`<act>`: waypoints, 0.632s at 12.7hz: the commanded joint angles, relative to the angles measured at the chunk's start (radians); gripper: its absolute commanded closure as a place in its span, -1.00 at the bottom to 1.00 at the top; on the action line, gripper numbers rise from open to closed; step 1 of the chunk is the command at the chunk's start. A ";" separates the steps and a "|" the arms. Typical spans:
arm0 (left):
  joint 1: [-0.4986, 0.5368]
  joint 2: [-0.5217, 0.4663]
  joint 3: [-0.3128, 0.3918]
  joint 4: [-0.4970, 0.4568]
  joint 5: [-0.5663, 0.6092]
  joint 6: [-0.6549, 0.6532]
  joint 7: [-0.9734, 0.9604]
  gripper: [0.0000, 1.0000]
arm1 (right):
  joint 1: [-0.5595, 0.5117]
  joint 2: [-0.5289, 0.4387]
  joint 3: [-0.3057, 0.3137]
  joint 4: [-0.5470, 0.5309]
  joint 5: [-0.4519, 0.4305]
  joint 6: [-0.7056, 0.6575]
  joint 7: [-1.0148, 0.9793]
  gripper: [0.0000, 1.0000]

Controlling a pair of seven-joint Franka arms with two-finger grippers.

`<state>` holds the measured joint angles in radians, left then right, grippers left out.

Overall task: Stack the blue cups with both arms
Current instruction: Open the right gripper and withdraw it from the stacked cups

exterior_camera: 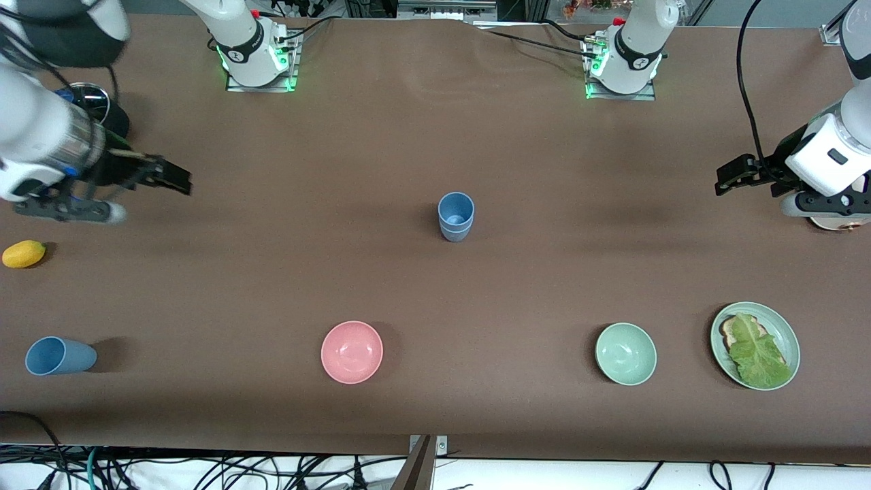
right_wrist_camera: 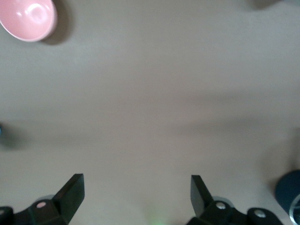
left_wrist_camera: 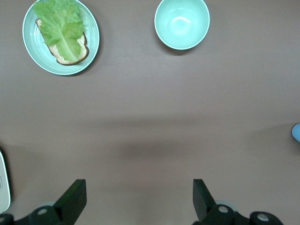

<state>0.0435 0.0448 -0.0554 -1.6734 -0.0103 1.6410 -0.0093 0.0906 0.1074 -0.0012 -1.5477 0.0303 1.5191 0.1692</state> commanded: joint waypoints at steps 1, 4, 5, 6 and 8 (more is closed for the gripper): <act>0.007 -0.002 -0.004 0.012 -0.019 -0.018 0.023 -1.00 | -0.121 -0.075 0.085 -0.061 0.016 -0.036 -0.068 -1.00; 0.007 -0.002 -0.004 0.012 -0.017 -0.018 0.023 -1.00 | -0.134 -0.080 0.076 -0.055 0.016 -0.059 -0.111 -1.00; 0.007 -0.002 -0.004 0.012 -0.019 -0.018 0.023 -1.00 | -0.132 -0.077 0.075 -0.049 0.016 -0.056 -0.109 -1.00; 0.007 -0.002 -0.006 0.012 -0.019 -0.018 0.023 -1.00 | -0.132 -0.077 0.070 -0.049 0.014 -0.050 -0.109 -1.00; 0.007 -0.002 -0.006 0.012 -0.019 -0.018 0.023 -1.00 | -0.135 -0.066 0.069 -0.048 0.000 -0.037 -0.109 -1.00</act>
<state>0.0434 0.0447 -0.0566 -1.6733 -0.0103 1.6407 -0.0093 -0.0256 0.0518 0.0604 -1.5778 0.0311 1.4671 0.0770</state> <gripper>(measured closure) 0.000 0.000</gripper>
